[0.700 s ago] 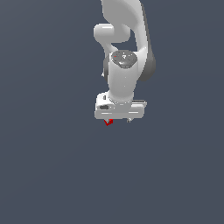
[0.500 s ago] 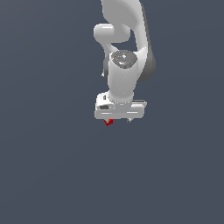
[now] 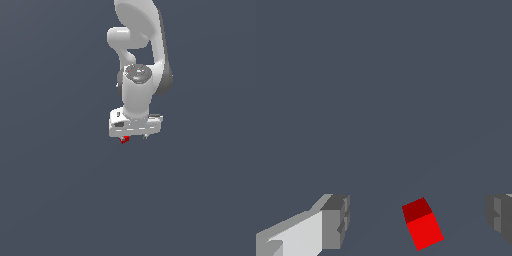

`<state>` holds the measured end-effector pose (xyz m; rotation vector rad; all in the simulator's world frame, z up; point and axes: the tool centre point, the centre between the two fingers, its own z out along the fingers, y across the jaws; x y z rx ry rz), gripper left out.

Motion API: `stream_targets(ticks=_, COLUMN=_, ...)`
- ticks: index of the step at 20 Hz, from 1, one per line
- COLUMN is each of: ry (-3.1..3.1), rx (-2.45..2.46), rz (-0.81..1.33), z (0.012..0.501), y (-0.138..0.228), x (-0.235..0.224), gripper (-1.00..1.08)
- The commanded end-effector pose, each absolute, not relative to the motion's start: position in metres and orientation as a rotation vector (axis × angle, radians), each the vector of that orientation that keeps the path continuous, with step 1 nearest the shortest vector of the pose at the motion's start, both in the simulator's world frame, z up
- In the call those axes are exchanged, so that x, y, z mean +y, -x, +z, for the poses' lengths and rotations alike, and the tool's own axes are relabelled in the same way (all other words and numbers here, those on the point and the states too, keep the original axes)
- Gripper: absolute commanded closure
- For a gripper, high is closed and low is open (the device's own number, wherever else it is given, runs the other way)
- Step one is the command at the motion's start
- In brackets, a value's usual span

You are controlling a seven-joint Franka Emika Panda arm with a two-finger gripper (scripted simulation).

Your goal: Pick up the red cube and move it to a goal position.

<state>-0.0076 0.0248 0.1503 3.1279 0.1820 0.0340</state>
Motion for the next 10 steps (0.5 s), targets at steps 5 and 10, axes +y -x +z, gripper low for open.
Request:
stream_targets(ticks=5, ry=-3.115, rx=0.362, rz=0.024, z=0.113, y=0.036, x=0.015, gripper=-0.92)
stream_targets(ticks=10, ry=-3.094, rx=0.534, rz=0.015, z=0.077, y=0.062, x=0.003, gripper=-0.92)
